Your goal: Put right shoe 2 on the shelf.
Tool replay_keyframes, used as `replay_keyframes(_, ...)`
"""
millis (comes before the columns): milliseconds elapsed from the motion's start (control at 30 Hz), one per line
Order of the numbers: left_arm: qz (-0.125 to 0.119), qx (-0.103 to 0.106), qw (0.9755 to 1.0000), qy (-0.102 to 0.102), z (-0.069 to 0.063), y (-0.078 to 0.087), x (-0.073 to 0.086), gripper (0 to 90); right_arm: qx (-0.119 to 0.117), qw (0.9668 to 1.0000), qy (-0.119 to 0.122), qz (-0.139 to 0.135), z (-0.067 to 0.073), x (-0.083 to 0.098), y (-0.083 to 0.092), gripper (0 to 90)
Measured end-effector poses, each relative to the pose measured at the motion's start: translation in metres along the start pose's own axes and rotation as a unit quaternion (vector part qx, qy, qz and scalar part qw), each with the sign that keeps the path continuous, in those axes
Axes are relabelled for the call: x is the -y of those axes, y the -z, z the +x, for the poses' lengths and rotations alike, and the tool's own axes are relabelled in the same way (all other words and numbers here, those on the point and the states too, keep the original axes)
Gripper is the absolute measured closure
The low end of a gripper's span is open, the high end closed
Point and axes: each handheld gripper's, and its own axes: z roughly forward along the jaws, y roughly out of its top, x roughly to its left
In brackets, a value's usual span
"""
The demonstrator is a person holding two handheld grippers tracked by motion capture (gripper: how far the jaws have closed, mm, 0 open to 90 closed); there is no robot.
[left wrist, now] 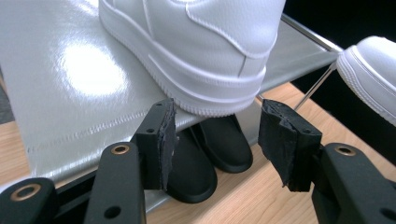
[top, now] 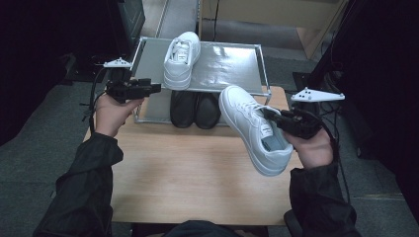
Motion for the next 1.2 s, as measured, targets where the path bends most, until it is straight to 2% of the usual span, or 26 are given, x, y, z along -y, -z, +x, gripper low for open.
replay_keyframes(133, 0.005, 0.001, 1.0, 0.001, 0.006, -0.003, -0.009, 46.5, -0.004, 0.9999, -0.001, -0.01, -0.004, -0.018, -0.004, 84.5)
replay_keyframes(233, 0.011, -0.003, 0.9999, -0.007, 0.011, -0.005, -0.015, 46.8, 0.004, 0.9999, 0.005, -0.014, -0.008, -0.033, -0.01, 84.4)
replay_keyframes(333, 0.012, -0.006, 0.9999, -0.006, 0.019, -0.008, -0.022, 47.9, 0.016, 0.9997, 0.011, -0.014, -0.012, -0.047, -0.023, 84.4)
replay_keyframes(367, 0.012, -0.008, 0.9999, -0.007, 0.02, -0.009, -0.024, 47.9, 0.02, 0.9996, 0.013, -0.015, -0.016, -0.052, -0.029, 84.4)
replay_keyframes(467, 0.015, -0.01, 0.9997, -0.013, 0.026, -0.016, -0.027, 48.0, 0.025, 0.9997, -0.001, -0.007, -0.025, -0.064, -0.048, 84.5)
replay_keyframes(600, 0.019, -0.016, 0.9996, -0.01, 0.033, -0.022, -0.031, 47.8, 0.036, 0.9994, -0.004, -0.003, -0.033, -0.076, -0.073, 84.5)
replay_keyframes(767, 0.01, -0.015, 0.9998, -0.004, 0.039, -0.028, -0.032, 47.5, 0.054, 0.9983, -0.019, -0.008, -0.044, -0.091, -0.105, 84.5)
replay_keyframes(867, 0.022, -0.017, 0.9995, -0.013, 0.041, -0.033, -0.032, 47.5, 0.067, 0.9975, -0.023, -0.012, -0.049, -0.1, -0.121, 84.5)
replay_keyframes(1000, 0.031, -0.013, 0.9994, -0.009, 0.042, -0.037, -0.033, 47.6, 0.083, 0.9957, -0.038, -0.016, -0.058, -0.11, -0.147, 84.4)
replay_keyframes(1100, 0.029, -0.008, 0.9995, -0.008, 0.043, -0.039, -0.034, 47.3, 0.091, 0.9948, -0.044, -0.008, -0.061, -0.115, -0.162, 84.4)
replay_keyframes(1200, 0.027, -0.005, 0.9996, -0.008, 0.042, -0.043, -0.034, 47.0, 0.101, 0.9943, -0.034, 0.0, -0.06, -0.122, -0.176, 84.4)
